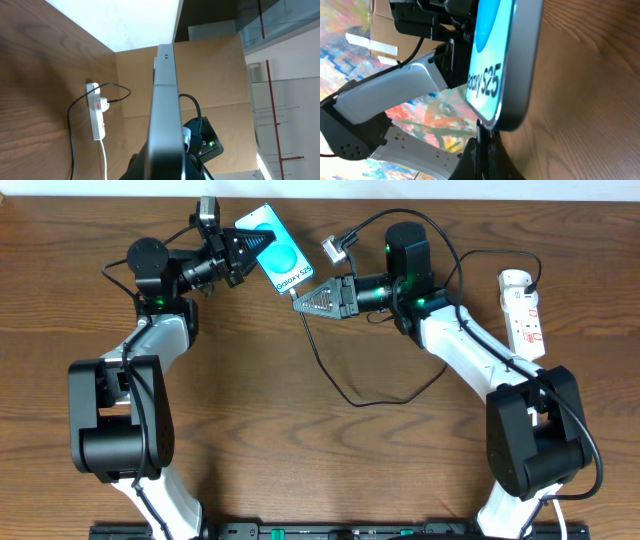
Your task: Plug charger to phone and switch on socket
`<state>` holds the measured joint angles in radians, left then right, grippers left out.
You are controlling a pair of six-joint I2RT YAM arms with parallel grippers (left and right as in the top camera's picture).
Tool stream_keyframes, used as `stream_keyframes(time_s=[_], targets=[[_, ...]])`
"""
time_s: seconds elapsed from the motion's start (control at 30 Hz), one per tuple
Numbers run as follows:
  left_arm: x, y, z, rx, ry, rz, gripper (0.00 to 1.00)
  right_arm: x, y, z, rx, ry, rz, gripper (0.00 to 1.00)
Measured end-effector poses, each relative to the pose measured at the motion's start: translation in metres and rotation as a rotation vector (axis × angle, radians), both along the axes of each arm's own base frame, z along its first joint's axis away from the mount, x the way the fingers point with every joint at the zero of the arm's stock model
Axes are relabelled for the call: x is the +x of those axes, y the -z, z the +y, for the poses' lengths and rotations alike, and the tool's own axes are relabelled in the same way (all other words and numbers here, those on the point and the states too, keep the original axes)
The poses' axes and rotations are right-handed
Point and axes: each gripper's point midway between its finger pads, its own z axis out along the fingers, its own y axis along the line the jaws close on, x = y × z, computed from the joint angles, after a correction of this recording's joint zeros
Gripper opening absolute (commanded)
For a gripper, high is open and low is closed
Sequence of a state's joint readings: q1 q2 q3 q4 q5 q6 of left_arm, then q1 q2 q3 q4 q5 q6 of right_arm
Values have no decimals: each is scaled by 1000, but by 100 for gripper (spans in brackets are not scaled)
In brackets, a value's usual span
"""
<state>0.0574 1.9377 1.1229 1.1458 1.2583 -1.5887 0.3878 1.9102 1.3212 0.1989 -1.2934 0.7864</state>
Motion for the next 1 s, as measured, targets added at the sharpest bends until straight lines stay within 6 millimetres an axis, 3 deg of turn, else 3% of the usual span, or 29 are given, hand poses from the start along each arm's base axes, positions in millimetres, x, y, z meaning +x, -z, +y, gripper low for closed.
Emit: stream_keyframes(time_s=[1.0], targets=[[0, 0, 0, 8, -1, -16, 7, -1, -3, -7, 16, -24, 5, 1]])
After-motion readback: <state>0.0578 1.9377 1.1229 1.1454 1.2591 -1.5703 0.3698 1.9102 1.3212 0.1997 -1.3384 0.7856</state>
